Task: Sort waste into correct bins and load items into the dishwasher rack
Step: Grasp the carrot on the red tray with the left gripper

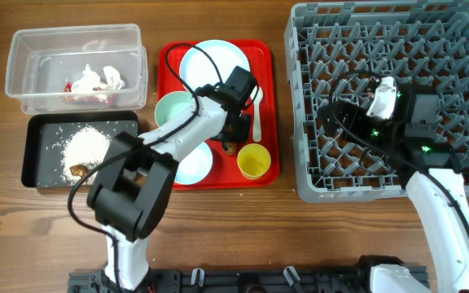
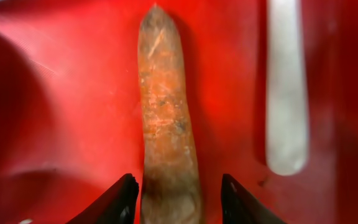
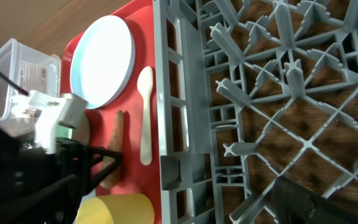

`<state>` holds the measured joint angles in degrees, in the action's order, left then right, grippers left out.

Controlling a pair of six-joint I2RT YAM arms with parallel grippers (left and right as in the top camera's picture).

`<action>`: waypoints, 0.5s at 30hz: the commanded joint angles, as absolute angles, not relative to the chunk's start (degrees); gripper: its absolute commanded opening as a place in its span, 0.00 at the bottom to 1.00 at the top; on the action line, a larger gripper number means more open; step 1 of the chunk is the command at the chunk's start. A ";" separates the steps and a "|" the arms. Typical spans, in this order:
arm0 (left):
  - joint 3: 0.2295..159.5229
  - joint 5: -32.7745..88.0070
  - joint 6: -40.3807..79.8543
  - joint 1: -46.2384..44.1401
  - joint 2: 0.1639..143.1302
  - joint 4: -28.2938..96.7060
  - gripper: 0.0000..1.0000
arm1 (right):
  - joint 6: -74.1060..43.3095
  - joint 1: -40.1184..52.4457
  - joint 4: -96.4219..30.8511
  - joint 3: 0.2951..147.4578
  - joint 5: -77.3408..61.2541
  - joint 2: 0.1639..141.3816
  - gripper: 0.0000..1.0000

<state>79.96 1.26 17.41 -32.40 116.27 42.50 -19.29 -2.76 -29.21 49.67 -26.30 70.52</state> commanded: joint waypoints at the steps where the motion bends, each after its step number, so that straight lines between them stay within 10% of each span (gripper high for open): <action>1: 79.90 2.17 17.12 -32.40 117.27 42.39 0.39 | -19.68 -2.48 -29.19 50.57 -25.34 71.05 1.00; 5: 79.90 2.22 17.10 -32.40 117.36 42.24 0.36 | -19.66 -2.46 -29.19 50.57 -25.34 71.05 1.00; 9: 79.90 2.33 17.12 -32.38 117.47 42.24 0.04 | -19.70 -2.46 -29.28 50.57 -25.34 71.05 1.00; 15: 86.72 2.31 17.10 -32.27 116.68 47.88 0.04 | -19.68 -2.46 -29.26 50.57 -25.34 71.05 1.00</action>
